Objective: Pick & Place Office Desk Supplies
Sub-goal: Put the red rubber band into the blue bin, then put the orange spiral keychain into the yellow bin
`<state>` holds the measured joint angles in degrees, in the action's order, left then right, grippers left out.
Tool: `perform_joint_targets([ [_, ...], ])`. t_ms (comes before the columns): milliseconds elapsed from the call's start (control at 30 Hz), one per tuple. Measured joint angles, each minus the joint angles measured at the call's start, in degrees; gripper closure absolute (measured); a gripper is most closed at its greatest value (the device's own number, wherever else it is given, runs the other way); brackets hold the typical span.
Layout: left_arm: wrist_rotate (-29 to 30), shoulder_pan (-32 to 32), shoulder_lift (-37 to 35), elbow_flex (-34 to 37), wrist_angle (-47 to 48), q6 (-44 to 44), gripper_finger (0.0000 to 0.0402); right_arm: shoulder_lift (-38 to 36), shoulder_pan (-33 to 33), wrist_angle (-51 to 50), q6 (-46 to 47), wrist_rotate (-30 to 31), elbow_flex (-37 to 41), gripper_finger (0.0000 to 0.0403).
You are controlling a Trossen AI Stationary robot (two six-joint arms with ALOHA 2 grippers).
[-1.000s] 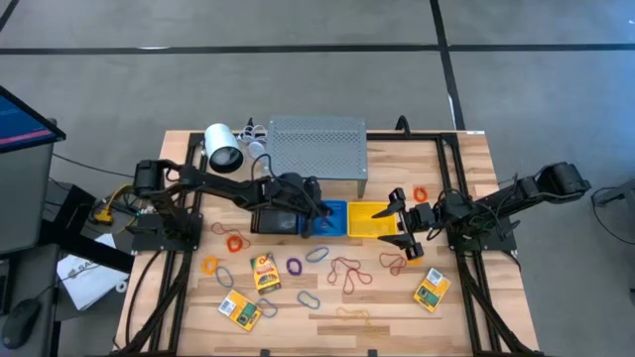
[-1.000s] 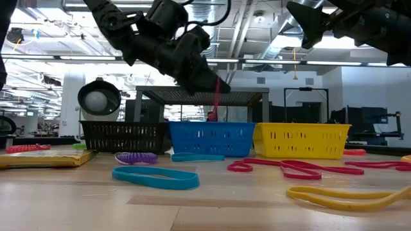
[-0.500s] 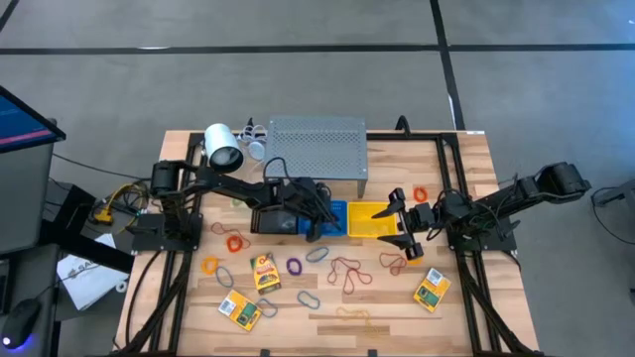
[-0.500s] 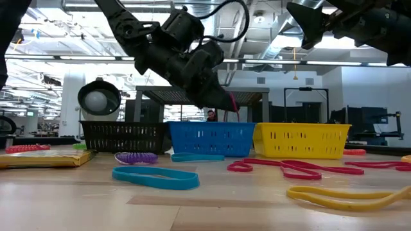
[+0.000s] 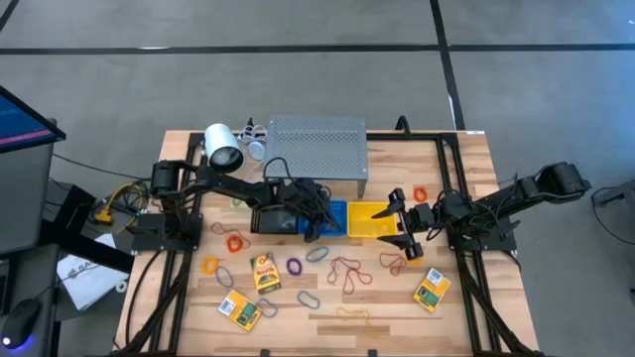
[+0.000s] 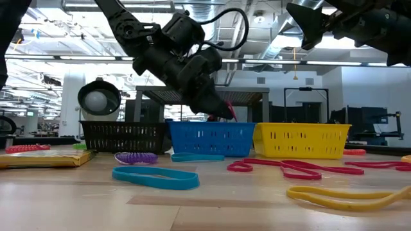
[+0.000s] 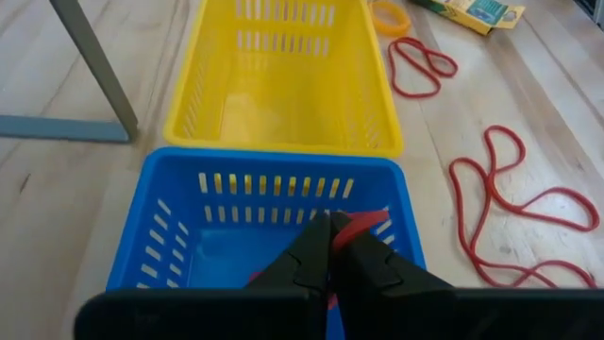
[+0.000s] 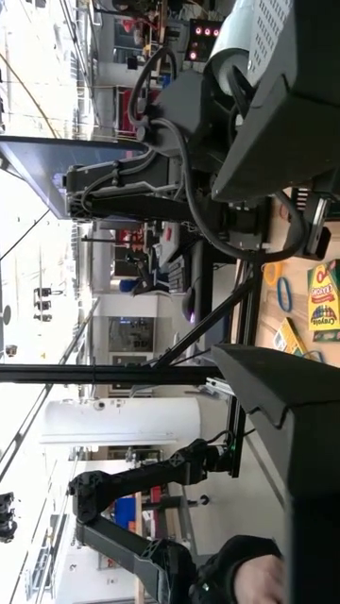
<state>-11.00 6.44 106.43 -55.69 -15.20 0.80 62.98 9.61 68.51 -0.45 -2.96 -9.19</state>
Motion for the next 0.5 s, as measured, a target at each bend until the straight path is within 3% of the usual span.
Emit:
perform_joint_targets([
  [133,-0.13,0.0,-0.02,-0.01,0.26,-0.24,0.0374,0.0,0.0,0.0,0.0,0.0,0.0,0.0148],
  [500,-1.42,0.0,-0.36,0.03,0.39,-0.8,0.0261,0.0,0.0,-0.33,0.0,0.0,0.0,0.0148],
])
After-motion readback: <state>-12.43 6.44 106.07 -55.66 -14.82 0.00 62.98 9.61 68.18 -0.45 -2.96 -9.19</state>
